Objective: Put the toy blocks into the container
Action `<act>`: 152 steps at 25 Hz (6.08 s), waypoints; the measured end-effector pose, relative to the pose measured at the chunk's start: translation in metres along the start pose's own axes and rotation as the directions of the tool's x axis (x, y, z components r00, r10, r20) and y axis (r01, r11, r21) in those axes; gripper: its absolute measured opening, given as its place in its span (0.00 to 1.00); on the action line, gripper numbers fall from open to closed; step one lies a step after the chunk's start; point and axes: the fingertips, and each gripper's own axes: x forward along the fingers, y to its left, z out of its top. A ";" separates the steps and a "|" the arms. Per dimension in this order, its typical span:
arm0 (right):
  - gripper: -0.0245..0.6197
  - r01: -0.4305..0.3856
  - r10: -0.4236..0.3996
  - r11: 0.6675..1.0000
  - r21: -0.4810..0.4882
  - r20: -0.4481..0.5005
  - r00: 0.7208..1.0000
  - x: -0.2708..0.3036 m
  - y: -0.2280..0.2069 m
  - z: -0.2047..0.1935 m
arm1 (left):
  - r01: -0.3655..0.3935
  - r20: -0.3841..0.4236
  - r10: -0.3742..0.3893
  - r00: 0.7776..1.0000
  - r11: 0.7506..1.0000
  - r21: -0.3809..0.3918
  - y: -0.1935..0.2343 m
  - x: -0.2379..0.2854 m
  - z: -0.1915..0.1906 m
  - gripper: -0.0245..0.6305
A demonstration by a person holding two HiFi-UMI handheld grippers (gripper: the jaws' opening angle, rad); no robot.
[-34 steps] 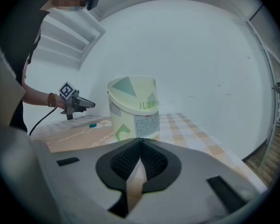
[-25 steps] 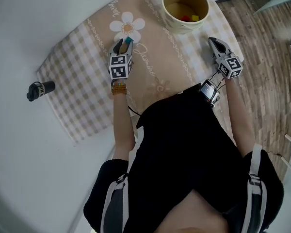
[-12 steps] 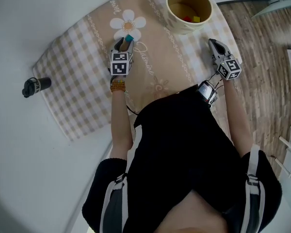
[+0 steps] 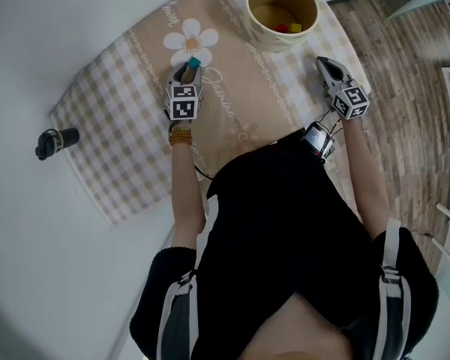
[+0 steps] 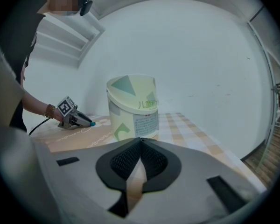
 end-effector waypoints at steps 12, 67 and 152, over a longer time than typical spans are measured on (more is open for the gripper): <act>0.05 -0.004 0.004 1.000 0.003 0.011 1.000 -0.001 -0.001 0.002 | 0.015 0.163 -0.024 0.986 0.998 0.057 -0.015 -0.036 0.085 0.26; 0.05 -0.003 0.003 1.000 0.007 0.017 1.000 -0.003 -0.004 0.001 | 0.114 0.334 -0.252 0.908 0.916 0.384 -0.128 -0.031 0.276 0.26; 0.05 0.049 -0.038 0.996 -0.075 0.140 0.989 0.079 0.161 0.046 | -0.152 0.382 0.271 0.884 0.938 -0.313 -0.057 -0.057 0.021 0.04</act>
